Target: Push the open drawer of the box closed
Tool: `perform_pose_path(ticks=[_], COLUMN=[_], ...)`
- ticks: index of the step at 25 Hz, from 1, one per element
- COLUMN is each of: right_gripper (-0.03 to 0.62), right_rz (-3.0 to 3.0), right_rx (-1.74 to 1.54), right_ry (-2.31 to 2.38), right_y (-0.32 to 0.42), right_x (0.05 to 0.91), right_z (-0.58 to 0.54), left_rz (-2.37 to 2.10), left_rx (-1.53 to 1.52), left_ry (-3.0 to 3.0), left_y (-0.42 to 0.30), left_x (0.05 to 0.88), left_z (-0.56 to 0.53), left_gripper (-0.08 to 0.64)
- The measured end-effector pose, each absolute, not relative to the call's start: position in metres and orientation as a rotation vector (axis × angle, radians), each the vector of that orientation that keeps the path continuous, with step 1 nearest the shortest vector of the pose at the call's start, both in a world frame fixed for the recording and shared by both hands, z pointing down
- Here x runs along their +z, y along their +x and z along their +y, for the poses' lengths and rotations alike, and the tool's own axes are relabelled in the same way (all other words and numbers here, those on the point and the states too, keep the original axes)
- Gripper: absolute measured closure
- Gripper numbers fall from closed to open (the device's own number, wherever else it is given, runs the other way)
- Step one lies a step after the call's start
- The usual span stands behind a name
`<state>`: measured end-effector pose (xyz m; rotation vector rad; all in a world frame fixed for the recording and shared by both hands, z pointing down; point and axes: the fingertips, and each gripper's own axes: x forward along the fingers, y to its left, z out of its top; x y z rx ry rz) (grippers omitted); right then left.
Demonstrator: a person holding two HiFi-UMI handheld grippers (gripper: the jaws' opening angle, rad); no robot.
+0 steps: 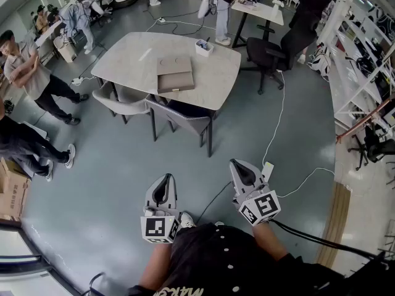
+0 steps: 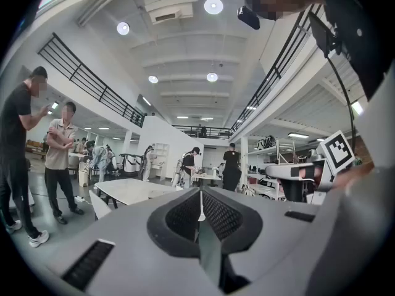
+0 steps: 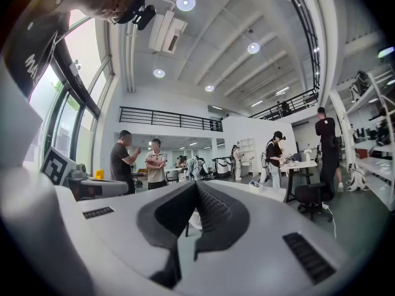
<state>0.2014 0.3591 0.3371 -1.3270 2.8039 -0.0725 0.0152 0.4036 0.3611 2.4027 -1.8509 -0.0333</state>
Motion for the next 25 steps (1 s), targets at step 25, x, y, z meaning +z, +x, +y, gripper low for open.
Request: perform_pose_path(ticks=[25], right_gripper=[0.595], right_rz=[2.785], right_rx=[-0.054], right_ry=[-1.338], right_y=[0.149], right_x=[0.34], right_z=[0.339], left_rz=[-1.805], left_rx=[-0.04], left_ry=[2.444], left_y=[-0.034], left_x=[0.365], left_z=[0.372], left_gripper=[0.543])
